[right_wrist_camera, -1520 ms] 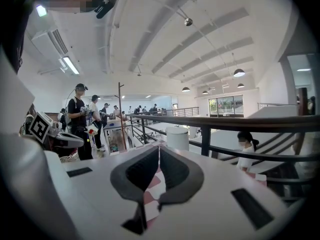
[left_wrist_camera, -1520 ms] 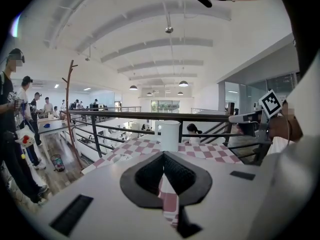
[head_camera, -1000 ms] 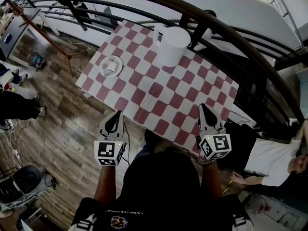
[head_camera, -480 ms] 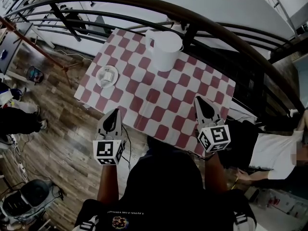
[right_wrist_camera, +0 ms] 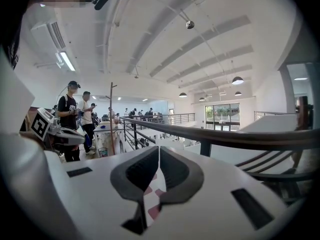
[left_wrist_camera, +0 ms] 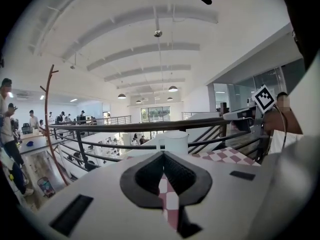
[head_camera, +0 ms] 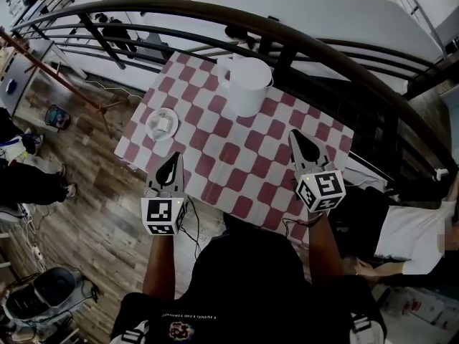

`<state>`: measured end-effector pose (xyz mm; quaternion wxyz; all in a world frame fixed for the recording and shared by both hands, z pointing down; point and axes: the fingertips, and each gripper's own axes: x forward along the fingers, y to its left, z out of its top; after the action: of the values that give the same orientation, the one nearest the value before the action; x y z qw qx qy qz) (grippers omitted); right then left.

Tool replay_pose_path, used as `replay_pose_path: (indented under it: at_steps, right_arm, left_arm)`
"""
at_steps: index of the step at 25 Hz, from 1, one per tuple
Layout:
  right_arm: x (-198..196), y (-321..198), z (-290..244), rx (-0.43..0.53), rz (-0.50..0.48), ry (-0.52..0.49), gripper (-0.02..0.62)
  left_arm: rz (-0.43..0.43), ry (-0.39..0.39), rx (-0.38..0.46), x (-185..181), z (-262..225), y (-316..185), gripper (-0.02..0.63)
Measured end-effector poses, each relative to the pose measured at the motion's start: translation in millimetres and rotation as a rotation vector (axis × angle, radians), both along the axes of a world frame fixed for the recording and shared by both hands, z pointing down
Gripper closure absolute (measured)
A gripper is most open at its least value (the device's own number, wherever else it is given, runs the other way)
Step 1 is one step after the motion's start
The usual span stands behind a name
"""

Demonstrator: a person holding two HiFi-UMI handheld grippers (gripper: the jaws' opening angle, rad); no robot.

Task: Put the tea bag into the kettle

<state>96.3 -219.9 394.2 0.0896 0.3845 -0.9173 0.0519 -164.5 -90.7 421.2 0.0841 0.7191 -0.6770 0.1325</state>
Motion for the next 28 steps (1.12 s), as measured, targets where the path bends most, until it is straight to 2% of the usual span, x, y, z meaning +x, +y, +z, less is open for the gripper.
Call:
replay_pose_path:
  at_steps: [7, 13, 18, 28]
  right_arm:
    - [-1, -47, 4, -0.012, 0.015, 0.002, 0.577]
    - [-8, -84, 8, -0.02, 0.033, 0.005, 0.577]
    - [-14, -107, 16, -0.035, 0.042, 0.015, 0.577]
    - [-34, -135, 35, -0.086, 0.039, 0.031, 0.577]
  left_arm:
    - [0.103, -0.044, 0.023, 6, -13, -55, 0.598]
    - [0.147, -0.082, 0.064, 1, -31, -111, 0.598]
    - [0.19, -0.119, 0.063, -1, -29, -164, 0.598]
    - [0.259, -0.077, 0.018, 5, -13, -250, 0.6]
